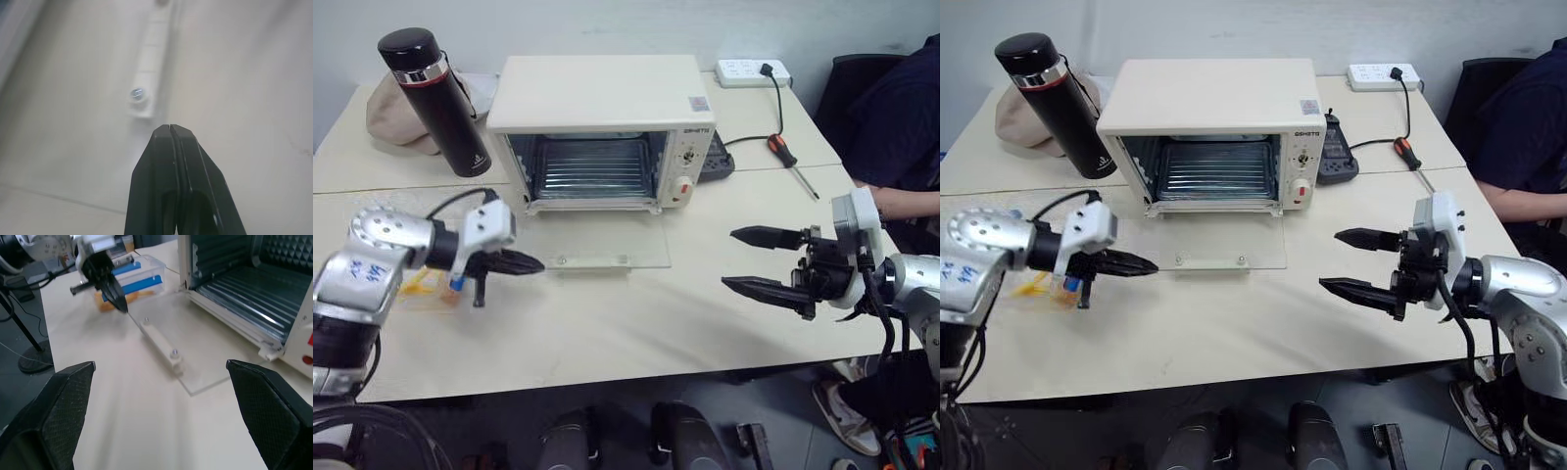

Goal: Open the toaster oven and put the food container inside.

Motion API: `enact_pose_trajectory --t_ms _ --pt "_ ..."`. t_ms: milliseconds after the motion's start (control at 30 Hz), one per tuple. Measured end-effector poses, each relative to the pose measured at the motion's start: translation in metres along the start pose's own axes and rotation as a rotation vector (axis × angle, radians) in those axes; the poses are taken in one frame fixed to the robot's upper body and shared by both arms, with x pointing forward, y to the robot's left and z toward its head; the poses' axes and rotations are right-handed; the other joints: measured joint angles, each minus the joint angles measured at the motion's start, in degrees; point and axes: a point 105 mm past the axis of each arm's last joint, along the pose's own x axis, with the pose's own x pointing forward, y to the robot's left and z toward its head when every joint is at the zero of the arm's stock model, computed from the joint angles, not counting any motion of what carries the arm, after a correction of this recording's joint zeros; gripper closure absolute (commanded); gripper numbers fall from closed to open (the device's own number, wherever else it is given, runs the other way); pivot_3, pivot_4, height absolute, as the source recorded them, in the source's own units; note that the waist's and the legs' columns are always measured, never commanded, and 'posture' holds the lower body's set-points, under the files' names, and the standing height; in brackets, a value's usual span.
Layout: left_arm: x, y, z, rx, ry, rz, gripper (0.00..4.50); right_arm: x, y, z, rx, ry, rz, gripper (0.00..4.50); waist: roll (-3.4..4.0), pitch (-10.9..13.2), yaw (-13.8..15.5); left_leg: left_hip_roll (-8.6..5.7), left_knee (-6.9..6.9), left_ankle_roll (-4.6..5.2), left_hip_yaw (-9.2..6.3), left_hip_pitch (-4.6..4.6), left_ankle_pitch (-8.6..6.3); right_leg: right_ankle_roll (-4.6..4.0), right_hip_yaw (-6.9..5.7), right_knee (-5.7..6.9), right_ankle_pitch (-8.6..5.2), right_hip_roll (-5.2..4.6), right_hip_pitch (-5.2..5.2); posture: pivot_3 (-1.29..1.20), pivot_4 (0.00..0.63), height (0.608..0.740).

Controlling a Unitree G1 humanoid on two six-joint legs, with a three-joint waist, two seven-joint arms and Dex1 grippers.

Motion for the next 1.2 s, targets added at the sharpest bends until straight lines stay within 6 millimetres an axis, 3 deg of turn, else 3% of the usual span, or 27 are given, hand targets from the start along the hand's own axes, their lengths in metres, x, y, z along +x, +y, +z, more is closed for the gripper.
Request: enact_pose_trajectory --t_ms 333,433,567,800,833,1000,1200 --pt "0.009 -0.009 -0.017 -0.117 0.003 0.211 4.49 0.031 -0.002 0.019 -0.045 -0.022 0.170 0.00 -0.02 0.01 0.12 -0.02 0.10 0.00 -0.04 -0.12 -0.04 -0.02 0.08 -0.04 -0.01 -0.07 -0.02 0.00 0.150 0.740" --pt "-0.013 -0.025 -0.002 -0.228 -0.136 0.272 3.65 0.043 -0.001 0.022 -0.056 -0.033 0.245 0.00 -0.02 0.01 -0.49 0.06 0.05 -0.01 -0.02 -0.11 -0.04 -0.02 0.13 -0.02 -0.01 -0.06 -0.02 0.00 0.150 0.740" --pt "-0.044 -0.069 0.007 -0.350 -0.244 0.333 2.48 0.057 -0.006 0.021 -0.050 -0.026 0.330 0.00 -0.01 0.00 -0.64 0.09 0.07 -0.10 -0.11 -0.03 -0.01 -0.05 0.15 -0.06 -0.03 0.01 0.04 0.00 0.150 0.740" --pt "-0.086 -0.112 -0.046 -0.664 -0.168 0.698 0.35 0.072 -0.014 0.028 -0.046 -0.035 0.447 0.00 -0.04 -0.02 0.19 0.03 0.20 -0.15 -0.37 0.00 -0.14 -0.17 -0.04 -0.07 -0.05 -0.09 0.17 0.00 0.150 0.740" --pt "-0.096 -0.112 -0.052 -0.696 -0.180 0.785 0.06 0.074 -0.014 0.030 -0.047 -0.036 0.468 0.00 -0.04 -0.02 0.28 0.00 0.20 -0.16 -0.46 0.00 -0.16 -0.20 -0.11 -0.08 -0.07 -0.14 0.23 0.00 0.150 0.740" --pt "-0.126 -0.099 -0.066 -0.853 -0.277 1.090 0.02 0.079 -0.012 0.034 -0.075 -0.035 0.524 0.00 -0.05 -0.03 0.87 -0.07 0.19 -0.30 -0.73 0.02 -0.29 -0.24 -0.33 -0.11 -0.07 -0.31 0.44 0.00 0.150 0.740" --pt "-0.131 -0.067 -0.083 -1.187 -0.529 1.283 0.02 0.083 -0.012 0.032 -0.088 -0.041 0.528 0.00 -0.25 -0.16 1.30 -0.17 0.26 -0.17 -0.77 0.05 -0.15 -0.16 -0.49 -0.03 -0.04 -0.29 0.60 0.00 0.150 0.740"
